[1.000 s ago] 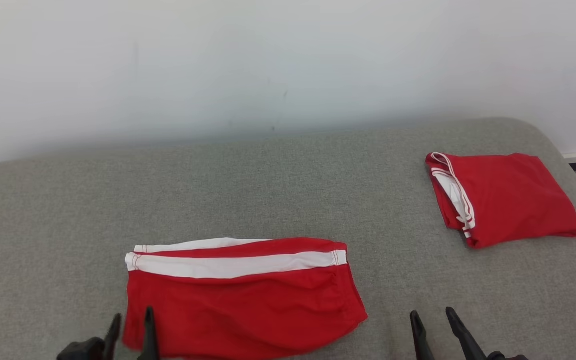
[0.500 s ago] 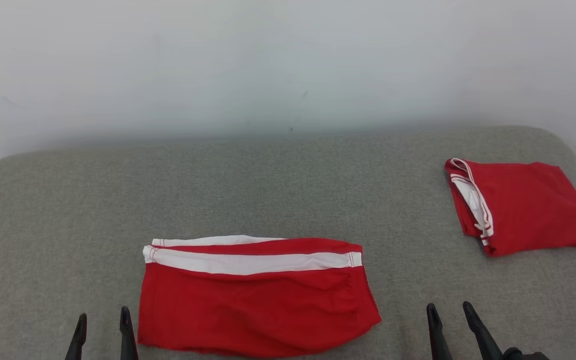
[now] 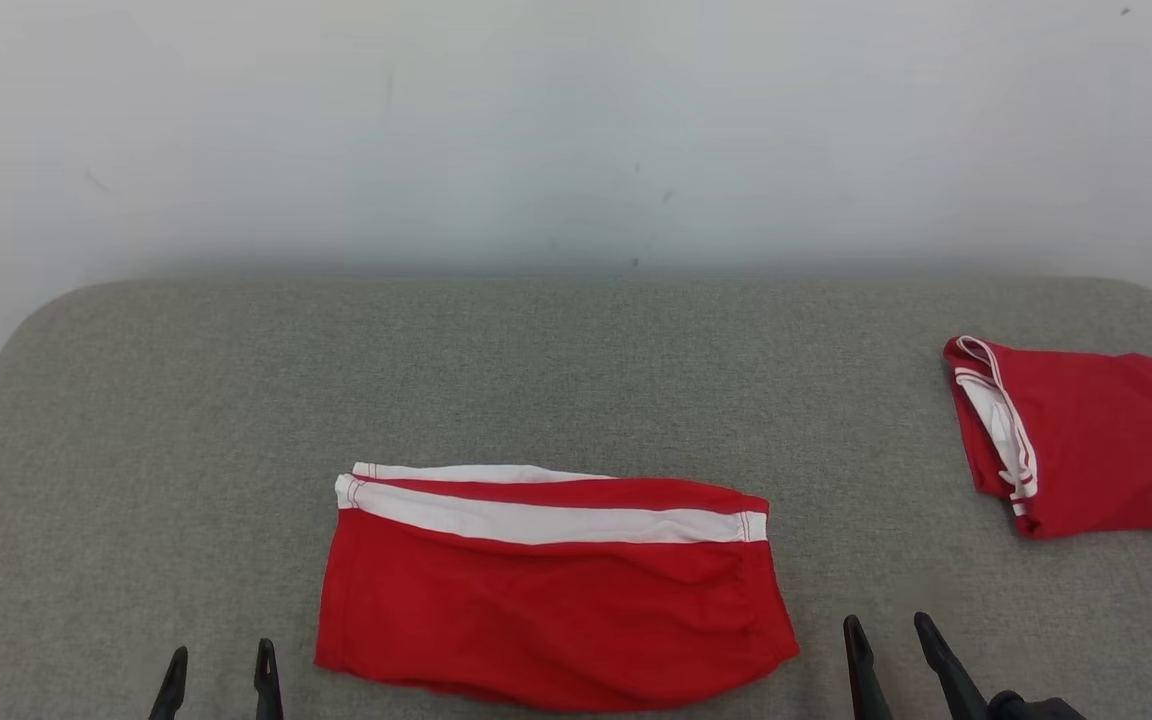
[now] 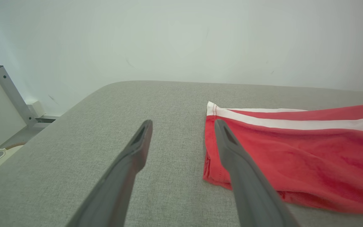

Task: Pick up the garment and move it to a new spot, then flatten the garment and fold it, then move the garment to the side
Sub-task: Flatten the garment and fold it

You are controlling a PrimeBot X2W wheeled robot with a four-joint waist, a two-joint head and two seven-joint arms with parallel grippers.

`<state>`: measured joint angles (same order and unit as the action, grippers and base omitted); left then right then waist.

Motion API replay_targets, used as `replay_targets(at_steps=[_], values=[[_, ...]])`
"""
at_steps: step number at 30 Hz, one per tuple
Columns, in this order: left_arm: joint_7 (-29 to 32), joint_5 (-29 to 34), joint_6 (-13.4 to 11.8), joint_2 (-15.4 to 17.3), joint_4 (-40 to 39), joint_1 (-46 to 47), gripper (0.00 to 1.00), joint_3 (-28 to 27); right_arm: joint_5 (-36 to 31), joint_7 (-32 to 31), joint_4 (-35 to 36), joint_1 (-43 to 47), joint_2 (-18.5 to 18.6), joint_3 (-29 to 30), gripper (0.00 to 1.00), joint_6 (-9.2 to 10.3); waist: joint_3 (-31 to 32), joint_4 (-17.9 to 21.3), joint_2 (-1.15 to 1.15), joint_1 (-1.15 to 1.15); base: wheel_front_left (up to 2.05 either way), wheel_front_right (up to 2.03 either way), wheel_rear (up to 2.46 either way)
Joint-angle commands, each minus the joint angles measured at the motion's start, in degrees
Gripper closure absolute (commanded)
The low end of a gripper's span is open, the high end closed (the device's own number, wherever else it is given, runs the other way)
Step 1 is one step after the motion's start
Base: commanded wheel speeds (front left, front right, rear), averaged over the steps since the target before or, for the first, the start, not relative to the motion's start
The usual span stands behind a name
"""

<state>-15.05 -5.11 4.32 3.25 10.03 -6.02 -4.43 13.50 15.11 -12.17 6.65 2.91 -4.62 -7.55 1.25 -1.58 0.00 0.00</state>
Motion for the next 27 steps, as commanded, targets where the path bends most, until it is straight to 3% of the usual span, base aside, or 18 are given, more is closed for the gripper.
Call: replay_targets(at_steps=[1,12,17,18,27], values=[[-0.17,0.51,0.07,-0.17,0.04,-0.97,0.00,-0.15,-0.36,0.01,-0.14,-1.21,-0.04,0.01,0.00,0.12,0.11,-0.31,0.00,0.00,0.00,0.00,0.00],[-0.17,-0.28,-0.16,-0.37,0.72,0.17,0.00,1.73,-0.58,0.00,-15.20,-13.73,-0.03,-3.07,0.00,0.12,-0.32,-4.01,0.00,0.00,0.00,0.00,0.00],[-0.17,-1.00,-0.38,-0.36,1.17,0.64,0.00,3.20,-1.09,0.02,-27.88,-21.26,-0.01,-1.97,0.00,0.12,-0.89,-5.85,0.00,0.00,0.00,0.00,0.00],[-0.17,-1.08,-0.52,-0.37,1.34,0.86,0.00,3.58,-1.70,-0.07,-33.69,-23.24,-0.05,-1.47,0.00,0.12,-1.03,-6.52,0.00,0.00,0.00,0.00,0.00],[-0.17,-1.70,-0.87,-0.36,1.80,1.17,0.00,4.93,2.96,-0.10,-51.12,-31.03,-0.03,-2.31,0.00,0.12,-1.13,-8.11,0.00,0.00,0.00,0.00,0.00]])
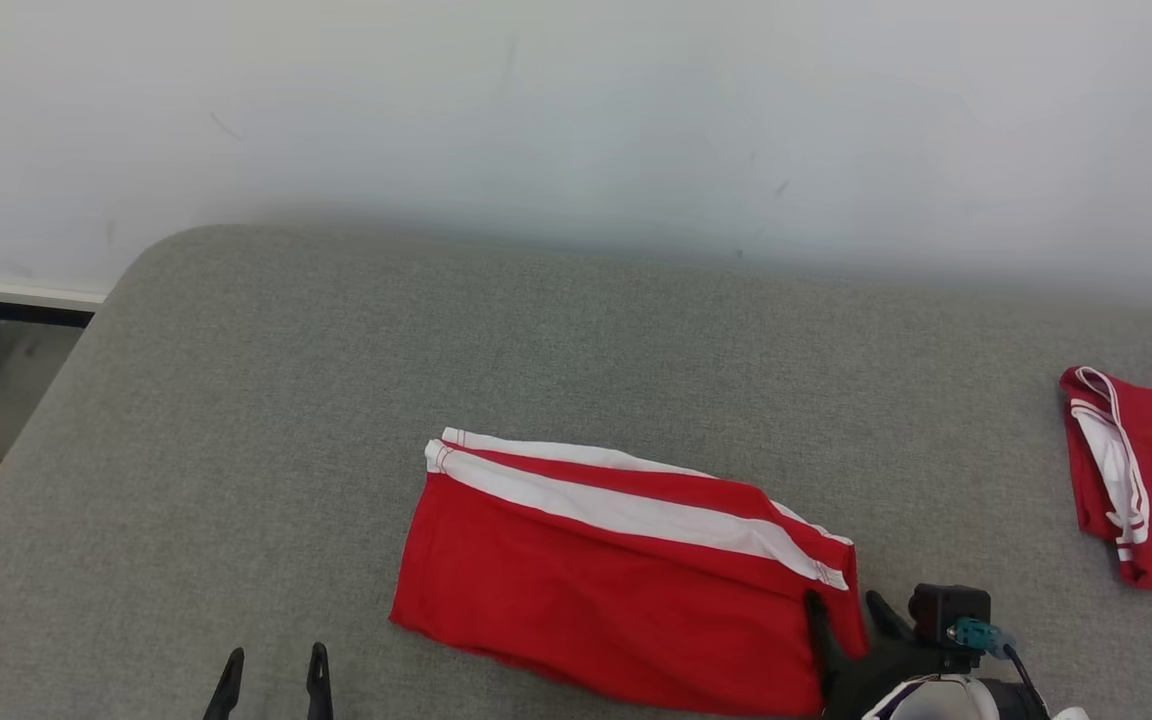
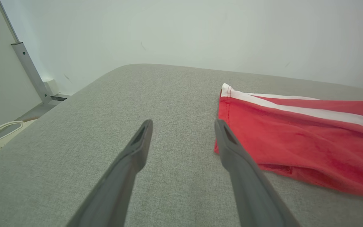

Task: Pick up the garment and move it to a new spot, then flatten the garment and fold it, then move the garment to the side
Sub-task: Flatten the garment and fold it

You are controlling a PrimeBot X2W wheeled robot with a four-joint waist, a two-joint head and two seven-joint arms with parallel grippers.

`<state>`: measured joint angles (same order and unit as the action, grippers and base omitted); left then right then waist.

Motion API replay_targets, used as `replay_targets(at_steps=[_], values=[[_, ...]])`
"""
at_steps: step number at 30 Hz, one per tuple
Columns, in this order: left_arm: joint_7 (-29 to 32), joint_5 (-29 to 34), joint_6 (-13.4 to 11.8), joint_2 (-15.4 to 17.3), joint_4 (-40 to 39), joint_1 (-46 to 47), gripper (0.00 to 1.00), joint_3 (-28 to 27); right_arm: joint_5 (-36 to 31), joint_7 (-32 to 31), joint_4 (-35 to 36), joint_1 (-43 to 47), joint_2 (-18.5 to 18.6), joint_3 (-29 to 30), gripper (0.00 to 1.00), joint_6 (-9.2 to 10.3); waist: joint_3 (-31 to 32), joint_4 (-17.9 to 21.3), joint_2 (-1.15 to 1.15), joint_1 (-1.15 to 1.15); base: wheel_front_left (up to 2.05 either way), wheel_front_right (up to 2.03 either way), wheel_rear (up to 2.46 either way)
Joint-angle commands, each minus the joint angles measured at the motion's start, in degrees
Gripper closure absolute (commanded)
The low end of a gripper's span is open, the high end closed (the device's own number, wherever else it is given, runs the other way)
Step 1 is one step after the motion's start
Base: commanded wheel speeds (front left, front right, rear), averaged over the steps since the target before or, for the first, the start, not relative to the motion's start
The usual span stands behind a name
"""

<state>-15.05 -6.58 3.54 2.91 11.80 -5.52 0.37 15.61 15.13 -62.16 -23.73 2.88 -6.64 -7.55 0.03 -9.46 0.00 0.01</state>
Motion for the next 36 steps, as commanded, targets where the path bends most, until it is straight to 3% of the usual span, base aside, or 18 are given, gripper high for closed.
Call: replay_targets(at_steps=[1,3,4,5,6,11,16,27,31,36], values=[[-0.17,-0.17,0.00,-0.04,0.11,0.70,0.00,0.15,1.72,-0.12,-2.26,-0.87,0.01,-0.46,0.00,0.12,0.15,-0.38,0.00,-0.01,0.00,0.00,0.00],[-0.17,-0.02,0.20,-0.02,0.20,0.81,0.00,0.14,4.34,-0.31,-4.31,-1.32,-0.01,-1.44,0.00,0.12,0.28,-0.68,0.00,-0.01,0.00,0.00,0.00],[-0.17,0.08,0.28,-0.02,0.26,0.83,0.00,0.11,5.46,-0.50,-4.96,-1.44,-0.04,-2.30,0.28,0.12,0.32,-0.81,0.00,-0.01,0.00,0.00,0.00],[-0.17,0.21,0.39,-0.02,0.29,0.90,0.00,0.03,6.09,-0.50,-5.41,-1.78,-0.05,-3.36,0.90,0.12,0.35,-0.87,0.00,-0.01,0.00,0.00,0.00],[-0.17,0.28,0.32,-0.03,0.32,0.97,0.00,-0.08,6.65,-0.48,-5.75,-2.00,-0.11,-4.38,1.00,0.12,0.38,-0.90,0.00,-0.01,0.00,0.00,0.00],[-0.17,0.38,0.40,-0.03,0.54,0.38,0.00,-0.65,8.97,-0.27,-7.26,-2.71,0.01,-6.68,1.00,0.13,0.67,-0.40,0.00,-0.01,0.00,0.00,0.00],[-0.17,0.08,0.46,-0.02,0.71,-0.10,0.00,-0.61,9.47,-0.15,-8.80,-3.52,1.45,-5.34,1.00,0.17,1.00,0.51,0.00,-0.01,0.00,0.00,0.00],[-0.17,-1.39,-0.47,-0.03,0.49,-0.72,0.00,-0.30,11.65,-1.07,-7.49,-5.47,10.31,-6.80,1.00,0.14,1.33,3.50,0.00,-0.01,0.00,0.00,0.00],[-0.17,-1.73,-0.76,-0.03,0.39,-0.94,0.00,-0.17,17.32,-5.08,-3.18,-5.14,9.42,-7.45,1.00,0.13,1.42,4.31,0.00,-0.01,0.00,0.00,0.00],[-0.17,-1.95,-0.88,-0.03,0.38,-1.28,0.00,-0.41,28.90,-14.14,8.78,-2.91,9.67,-9.53,1.00,0.12,1.60,5.04,0.00,-0.01,0.00,0.00,0.00]])
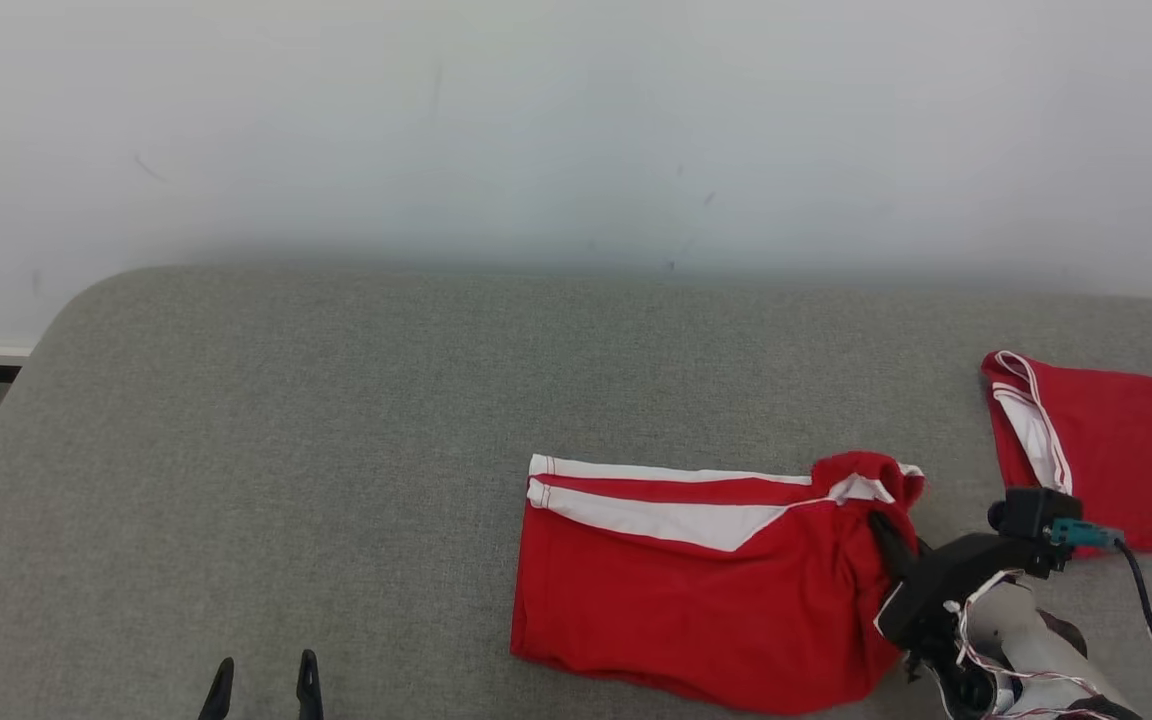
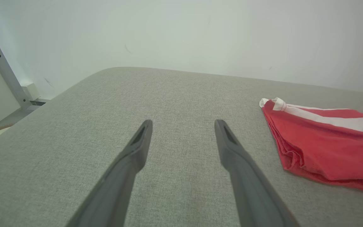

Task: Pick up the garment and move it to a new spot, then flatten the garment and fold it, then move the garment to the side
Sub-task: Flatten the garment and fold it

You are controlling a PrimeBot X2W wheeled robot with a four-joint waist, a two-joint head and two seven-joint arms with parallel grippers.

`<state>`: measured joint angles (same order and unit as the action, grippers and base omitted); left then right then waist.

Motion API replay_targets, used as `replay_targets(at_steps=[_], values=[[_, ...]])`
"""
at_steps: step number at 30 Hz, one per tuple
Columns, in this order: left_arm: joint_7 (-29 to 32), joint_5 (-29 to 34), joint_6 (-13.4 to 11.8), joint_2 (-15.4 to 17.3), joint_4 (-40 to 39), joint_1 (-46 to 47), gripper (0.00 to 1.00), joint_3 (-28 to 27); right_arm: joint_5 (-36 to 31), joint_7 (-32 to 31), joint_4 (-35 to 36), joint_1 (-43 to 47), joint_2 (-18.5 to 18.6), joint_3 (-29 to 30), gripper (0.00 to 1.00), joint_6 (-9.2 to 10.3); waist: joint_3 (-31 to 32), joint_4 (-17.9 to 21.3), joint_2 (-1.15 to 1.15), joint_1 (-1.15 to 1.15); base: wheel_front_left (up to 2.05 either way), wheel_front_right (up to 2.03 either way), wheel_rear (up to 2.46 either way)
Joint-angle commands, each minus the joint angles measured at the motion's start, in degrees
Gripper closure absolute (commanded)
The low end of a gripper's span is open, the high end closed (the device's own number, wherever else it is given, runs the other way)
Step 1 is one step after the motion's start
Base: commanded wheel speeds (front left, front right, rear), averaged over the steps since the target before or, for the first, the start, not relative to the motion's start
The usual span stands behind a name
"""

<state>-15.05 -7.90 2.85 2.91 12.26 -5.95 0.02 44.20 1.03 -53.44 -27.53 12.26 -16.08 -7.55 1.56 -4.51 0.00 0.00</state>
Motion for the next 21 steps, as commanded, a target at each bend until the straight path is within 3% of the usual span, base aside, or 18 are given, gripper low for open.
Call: replay_targets(at_steps=[1,6,10,15,21], values=[[-0.17,-0.48,-0.11,-0.03,-0.04,-0.85,0.00,-0.14,3.02,-2.03,2.85,1.31,0.29,-0.51,1.00,0.12,0.11,0.16,0.00,0.00,0.00,0.00,0.00],[-0.17,-0.62,-0.01,-0.03,0.09,-0.76,0.00,-0.22,12.06,-9.98,14.95,3.20,1.21,-2.62,1.00,0.12,0.18,0.14,0.00,0.00,0.00,0.00,0.00],[-0.17,-0.56,0.06,-0.03,0.43,-0.32,0.00,0.09,16.80,-13.61,19.92,3.97,-0.76,-2.64,1.00,0.12,0.17,-0.54,0.00,0.00,0.00,0.00,0.00],[-0.17,-0.27,0.16,-0.03,0.62,-0.11,0.00,0.44,18.37,-14.75,19.22,2.87,-5.01,-2.50,1.00,0.12,0.08,-1.95,0.00,0.00,0.00,0.00,0.00],[-0.17,-0.37,0.52,-0.03,1.15,0.89,0.00,0.93,15.03,-10.89,12.65,-0.05,-8.56,-4.22,1.00,0.11,-0.38,-4.07,0.00,0.00,0.00,0.00,0.00]])
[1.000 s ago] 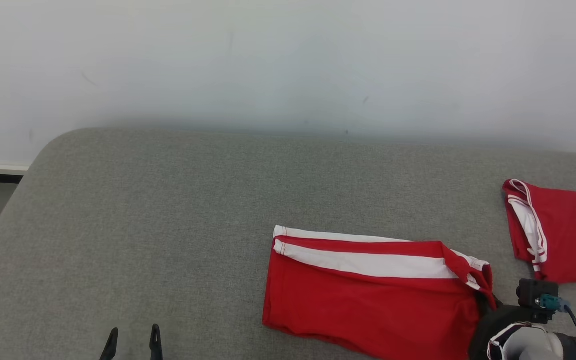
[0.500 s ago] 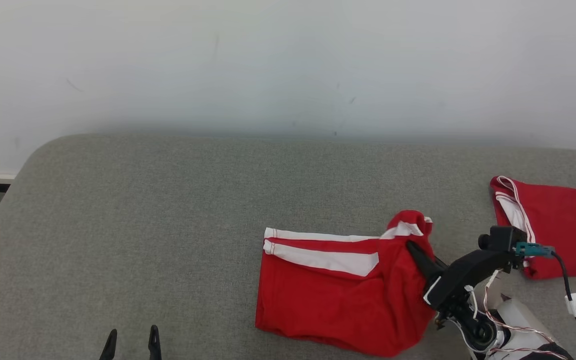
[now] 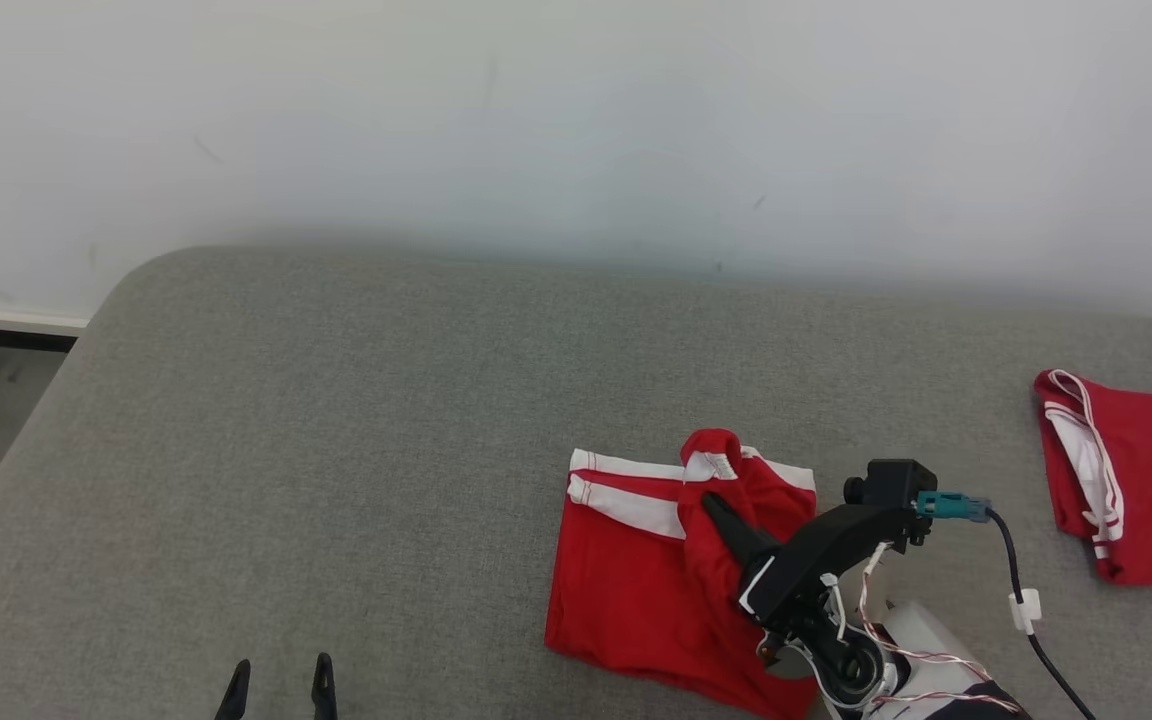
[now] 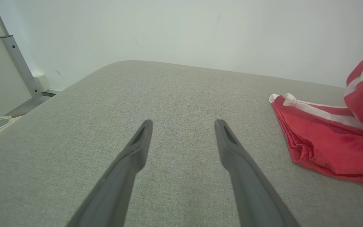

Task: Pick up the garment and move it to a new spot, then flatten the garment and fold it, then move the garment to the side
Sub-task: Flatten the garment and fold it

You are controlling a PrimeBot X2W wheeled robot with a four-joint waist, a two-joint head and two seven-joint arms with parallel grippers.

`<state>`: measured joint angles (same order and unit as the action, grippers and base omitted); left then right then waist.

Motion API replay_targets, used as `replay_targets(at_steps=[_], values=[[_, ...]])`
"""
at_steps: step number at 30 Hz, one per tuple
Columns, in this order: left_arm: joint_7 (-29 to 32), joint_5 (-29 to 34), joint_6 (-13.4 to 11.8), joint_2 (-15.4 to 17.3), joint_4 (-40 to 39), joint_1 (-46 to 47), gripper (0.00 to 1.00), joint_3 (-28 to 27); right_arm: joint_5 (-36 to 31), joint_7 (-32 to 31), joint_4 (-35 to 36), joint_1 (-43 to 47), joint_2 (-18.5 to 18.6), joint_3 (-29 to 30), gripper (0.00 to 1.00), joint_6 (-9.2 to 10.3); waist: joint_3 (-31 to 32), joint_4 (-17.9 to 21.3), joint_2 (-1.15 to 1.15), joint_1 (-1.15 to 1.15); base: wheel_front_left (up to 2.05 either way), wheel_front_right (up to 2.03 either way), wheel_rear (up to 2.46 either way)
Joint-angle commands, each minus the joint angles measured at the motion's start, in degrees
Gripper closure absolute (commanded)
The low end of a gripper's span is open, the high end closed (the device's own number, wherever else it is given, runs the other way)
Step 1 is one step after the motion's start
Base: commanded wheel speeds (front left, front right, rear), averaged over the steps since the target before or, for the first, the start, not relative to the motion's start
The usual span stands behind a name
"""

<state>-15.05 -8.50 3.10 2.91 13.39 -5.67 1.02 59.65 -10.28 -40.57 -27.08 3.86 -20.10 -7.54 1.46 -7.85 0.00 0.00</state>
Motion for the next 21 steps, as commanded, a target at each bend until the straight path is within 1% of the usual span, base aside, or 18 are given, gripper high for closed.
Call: replay_targets(at_steps=[1,3,5,11,21], values=[[-0.17,0.22,0.38,-0.03,0.17,0.85,0.00,0.11,-0.87,1.11,-1.84,-1.14,-0.48,-0.59,1.00,0.10,-0.40,-1.10,0.00,0.00,0.00,0.00,0.00],[-0.17,0.08,0.27,-0.04,0.45,1.26,0.00,0.64,-0.97,2.69,-4.60,-2.53,-0.82,-1.36,1.00,0.10,-0.64,-1.92,0.00,0.00,0.00,0.00,0.00],[-0.17,-0.02,0.22,-0.03,0.53,1.35,0.00,0.87,-0.63,3.27,-5.95,-3.19,-0.91,-1.89,1.00,0.10,-0.75,-2.28,0.00,0.00,0.00,0.00,0.00],[-0.17,-0.76,-0.31,-0.04,0.78,2.46,0.00,2.57,6.70,6.30,-8.67,-5.85,-0.97,-9.41,1.00,0.10,-1.82,-4.31,0.00,0.00,0.00,0.00,0.00],[-0.17,-1.57,-0.86,-0.03,1.36,2.99,0.00,3.65,13.30,12.71,-15.83,-9.76,-0.96,-20.44,1.00,0.10,-2.42,-5.62,0.00,0.00,0.00,0.00,0.00]])
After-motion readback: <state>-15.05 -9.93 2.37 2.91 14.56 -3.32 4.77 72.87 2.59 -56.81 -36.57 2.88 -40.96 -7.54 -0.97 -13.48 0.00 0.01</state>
